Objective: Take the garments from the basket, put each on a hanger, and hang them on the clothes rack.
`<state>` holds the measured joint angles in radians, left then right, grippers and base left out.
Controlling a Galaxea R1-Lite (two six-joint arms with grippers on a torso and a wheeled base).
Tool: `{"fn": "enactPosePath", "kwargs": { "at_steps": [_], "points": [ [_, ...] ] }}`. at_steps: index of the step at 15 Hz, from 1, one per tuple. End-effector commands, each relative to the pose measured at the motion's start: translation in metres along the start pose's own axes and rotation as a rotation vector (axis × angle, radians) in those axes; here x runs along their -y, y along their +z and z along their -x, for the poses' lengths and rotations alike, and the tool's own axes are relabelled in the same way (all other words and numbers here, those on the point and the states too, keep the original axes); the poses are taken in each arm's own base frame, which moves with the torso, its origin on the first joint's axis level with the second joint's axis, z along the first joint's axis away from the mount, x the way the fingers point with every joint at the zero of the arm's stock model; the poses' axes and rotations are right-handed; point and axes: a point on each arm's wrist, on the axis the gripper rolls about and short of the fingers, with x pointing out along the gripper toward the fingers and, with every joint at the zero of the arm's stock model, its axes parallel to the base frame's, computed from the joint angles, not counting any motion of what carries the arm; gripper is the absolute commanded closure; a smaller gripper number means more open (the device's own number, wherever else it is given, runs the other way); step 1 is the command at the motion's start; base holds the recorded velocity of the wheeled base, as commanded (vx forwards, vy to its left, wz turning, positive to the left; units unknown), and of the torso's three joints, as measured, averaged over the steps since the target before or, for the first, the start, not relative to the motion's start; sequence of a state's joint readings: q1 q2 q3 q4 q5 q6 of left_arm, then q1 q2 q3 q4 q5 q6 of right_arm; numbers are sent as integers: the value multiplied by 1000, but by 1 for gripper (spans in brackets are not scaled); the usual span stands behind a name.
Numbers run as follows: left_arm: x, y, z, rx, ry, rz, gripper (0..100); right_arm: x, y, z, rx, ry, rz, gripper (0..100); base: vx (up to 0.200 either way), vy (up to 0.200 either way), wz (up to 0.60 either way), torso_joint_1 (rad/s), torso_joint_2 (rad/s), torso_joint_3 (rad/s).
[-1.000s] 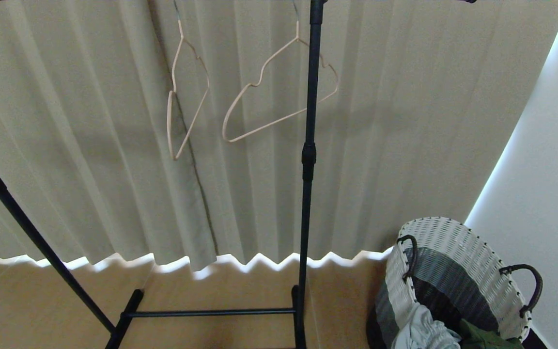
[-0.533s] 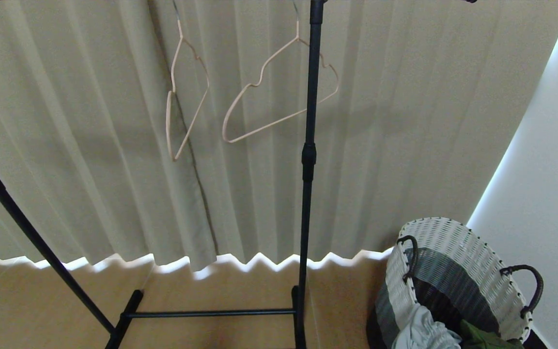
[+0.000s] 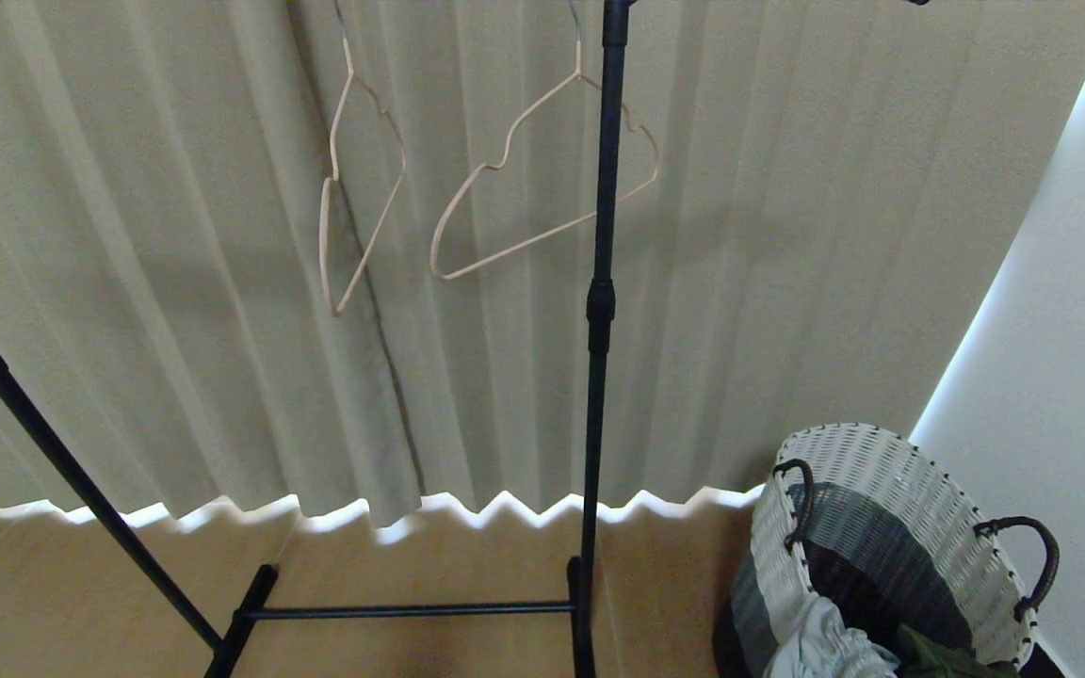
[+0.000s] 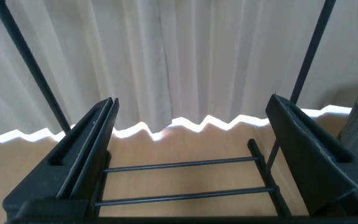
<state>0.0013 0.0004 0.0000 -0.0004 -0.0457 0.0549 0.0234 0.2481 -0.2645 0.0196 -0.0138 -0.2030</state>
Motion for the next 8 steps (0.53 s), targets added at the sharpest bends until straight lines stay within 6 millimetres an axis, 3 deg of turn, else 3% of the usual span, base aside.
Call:
{"fn": "enactPosePath", "kwargs": {
  "at_steps": [1, 8],
  "points": [
    [0, 0, 0, -1, -2, -2, 0, 8, 33, -61, -261, -23, 90, 0, 0, 0, 0, 0, 0, 0],
    [0, 0, 0, -2, 8, 4, 0, 7, 24, -61, -301, -49, 128, 0, 0, 0, 0, -2, 29, 23]
  ]
}}
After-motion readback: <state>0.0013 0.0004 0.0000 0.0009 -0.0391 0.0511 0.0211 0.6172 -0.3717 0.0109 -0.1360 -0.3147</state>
